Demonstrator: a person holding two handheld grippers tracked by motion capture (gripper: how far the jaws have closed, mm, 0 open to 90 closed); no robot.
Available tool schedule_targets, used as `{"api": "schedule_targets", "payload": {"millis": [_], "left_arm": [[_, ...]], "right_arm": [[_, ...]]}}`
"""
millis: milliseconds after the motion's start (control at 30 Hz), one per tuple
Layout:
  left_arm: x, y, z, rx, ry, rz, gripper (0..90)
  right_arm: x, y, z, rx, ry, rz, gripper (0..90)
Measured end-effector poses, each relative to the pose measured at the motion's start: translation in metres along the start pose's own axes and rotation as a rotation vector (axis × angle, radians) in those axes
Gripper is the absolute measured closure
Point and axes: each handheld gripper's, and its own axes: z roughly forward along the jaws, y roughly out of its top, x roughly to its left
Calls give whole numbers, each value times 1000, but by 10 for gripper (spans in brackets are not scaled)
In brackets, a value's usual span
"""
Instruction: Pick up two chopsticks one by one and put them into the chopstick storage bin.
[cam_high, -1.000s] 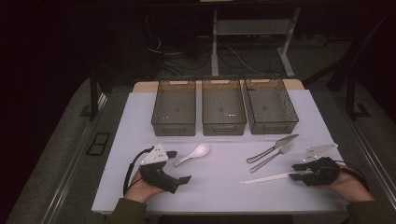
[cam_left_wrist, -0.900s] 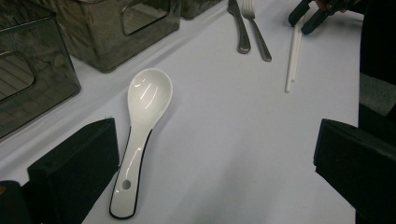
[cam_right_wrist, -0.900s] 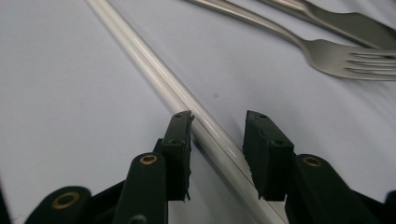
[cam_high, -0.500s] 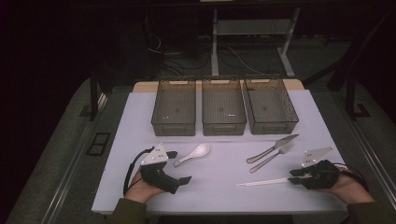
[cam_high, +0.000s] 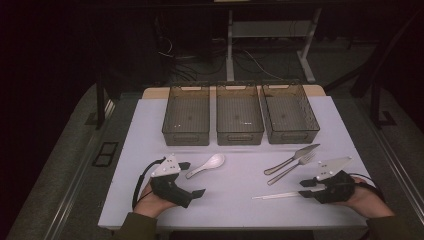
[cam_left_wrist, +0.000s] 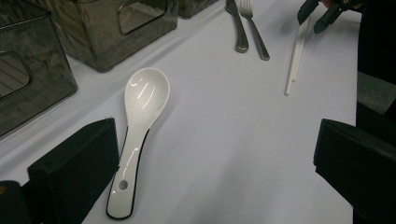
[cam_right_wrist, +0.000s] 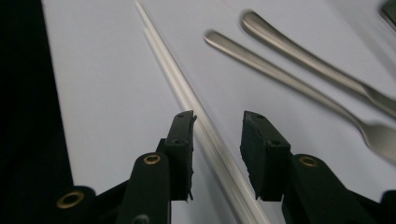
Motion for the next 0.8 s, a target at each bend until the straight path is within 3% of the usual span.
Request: {"api": "schedule_targets", "payload": {"millis": [167,200,300,433,700,800], "left_arm": [[0,0,0,0,-1,0,0],[0,0,1,0,-2,0,0],[0,0,1,2,-3,2,0],[-1,0,1,-1,-4,-3,0],[-1,-1,2,1,-7,-2,0],[-1,-1,2,1,-8,-2,0]], "right_arm": [[6,20,15,-17,42,-55,672],[8,29,23,-9,57,-95,682],[11,39,37,-1,79,-134,697],[13,48,52,3,117,-168,715],[16,55,69,34,148,-196,737],[16,57,70,35,147,-203,788]]}}
